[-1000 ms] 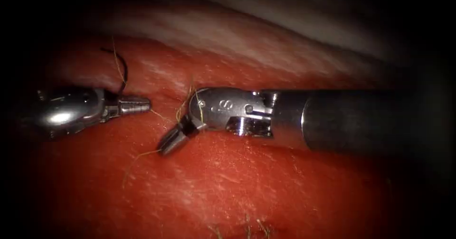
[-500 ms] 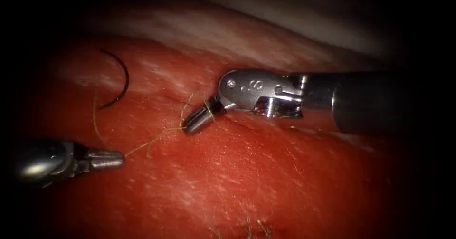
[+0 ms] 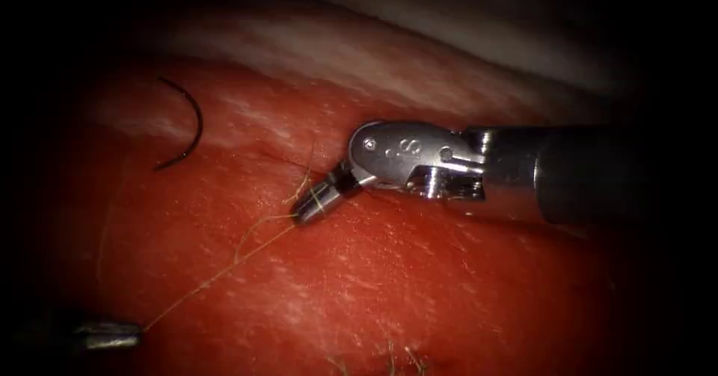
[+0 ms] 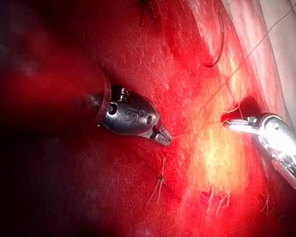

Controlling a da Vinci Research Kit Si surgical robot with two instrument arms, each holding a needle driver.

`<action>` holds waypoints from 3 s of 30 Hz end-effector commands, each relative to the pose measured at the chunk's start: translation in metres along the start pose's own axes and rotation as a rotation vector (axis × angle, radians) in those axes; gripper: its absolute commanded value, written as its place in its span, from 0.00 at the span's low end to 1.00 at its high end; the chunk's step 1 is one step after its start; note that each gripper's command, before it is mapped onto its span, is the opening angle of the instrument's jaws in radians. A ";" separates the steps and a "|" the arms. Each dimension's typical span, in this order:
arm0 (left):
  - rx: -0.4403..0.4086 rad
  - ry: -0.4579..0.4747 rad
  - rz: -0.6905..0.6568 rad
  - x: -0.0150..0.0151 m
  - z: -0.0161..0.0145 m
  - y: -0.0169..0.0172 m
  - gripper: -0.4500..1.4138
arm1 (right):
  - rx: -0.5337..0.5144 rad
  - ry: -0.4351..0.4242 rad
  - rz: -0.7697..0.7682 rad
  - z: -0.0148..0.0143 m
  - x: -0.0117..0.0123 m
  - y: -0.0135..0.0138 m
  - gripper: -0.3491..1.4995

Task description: Wound Closure

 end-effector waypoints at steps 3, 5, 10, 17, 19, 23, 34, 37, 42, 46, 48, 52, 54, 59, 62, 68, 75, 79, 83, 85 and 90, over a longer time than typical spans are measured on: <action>0.004 0.001 -0.007 -0.0009 0.0000 0.0006 0.05 | 0.002 0.006 -0.003 0.0013 0.0005 0.0002 0.00; 0.004 0.001 -0.008 -0.0009 0.0000 0.0008 0.05 | -0.007 0.006 -0.002 0.0008 0.0004 0.0006 0.00; 0.004 0.001 -0.008 -0.0009 -0.0001 0.0013 0.05 | -0.018 0.004 0.000 -0.0010 -0.0001 0.0020 0.00; -0.002 -0.003 -0.017 -0.0011 -0.0009 0.0026 0.05 | -0.050 -0.004 0.005 -0.0030 -0.0004 0.0037 0.00; -0.002 -0.003 -0.016 -0.0011 -0.0009 0.0027 0.05 | -0.063 -0.005 0.006 -0.0035 -0.0005 0.0039 0.00; -0.001 -0.004 -0.026 -0.0014 -0.0008 0.0028 0.05 | -0.088 -0.009 0.011 -0.0046 -0.0012 0.0042 0.00; -0.003 -0.006 -0.043 -0.0028 -0.0010 0.0036 0.05 | -0.156 -0.019 0.063 -0.0064 -0.0040 0.0055 0.00; -0.007 -0.007 -0.047 -0.0030 -0.0014 0.0039 0.05 | -0.203 -0.014 0.137 -0.0062 -0.0047 0.0060 0.00; -0.011 -0.011 -0.044 -0.0032 -0.0021 0.0049 0.05 | -0.321 0.124 0.315 -0.0061 -0.0057 0.0062 0.00; -0.012 -0.012 -0.042 -0.0034 -0.0027 0.0055 0.05 | -0.451 0.302 0.534 -0.0060 -0.0069 0.0057 0.00; -0.008 -0.011 -0.042 -0.0035 -0.0030 0.0056 0.05 | -0.573 0.495 0.651 -0.0065 -0.0078 0.0048 0.00; -0.005 -0.011 -0.042 -0.0035 -0.0029 0.0055 0.05 | -0.767 0.688 0.833 -0.0057 -0.0095 0.0025 0.00; -0.005 -0.011 -0.042 -0.0034 -0.0028 0.0054 0.05 | -0.867 0.820 0.944 -0.0051 -0.0102 0.0009 0.00; -0.006 -0.014 -0.042 -0.0034 -0.0028 0.0052 0.05 | -0.945 1.106 1.225 -0.0068 -0.0103 -0.0007 0.00; -0.003 -0.014 -0.042 -0.0034 -0.0029 0.0049 0.05 | -0.944 1.211 1.326 -0.0081 -0.0104 -0.0008 0.00; 0.002 -0.013 -0.042 -0.0035 -0.0028 0.0042 0.05 | -0.811 1.371 1.519 -0.0088 -0.0106 -0.0001 0.00; 0.001 -0.013 -0.048 -0.0036 -0.0031 0.0042 0.05 | -0.750 1.299 1.594 -0.0075 -0.0096 0.0019 0.00; -0.001 -0.014 -0.053 -0.0037 -0.0037 0.0049 0.05 | -0.756 1.242 1.628 -0.0069 -0.0095 0.0033 0.00; 0.000 -0.017 -0.053 -0.0037 -0.0042 0.0064 0.05 | -0.765 1.228 1.651 -0.0071 -0.0092 0.0040 0.00; 0.002 -0.020 -0.053 -0.0037 -0.0042 0.0068 0.05 | -0.788 1.199 1.655 -0.0072 -0.0092 0.0040 0.00; 0.002 -0.027 -0.066 -0.0040 -0.0041 0.0079 0.05 | -0.819 1.153 1.632 -0.0072 -0.0090 0.0040 0.00</action>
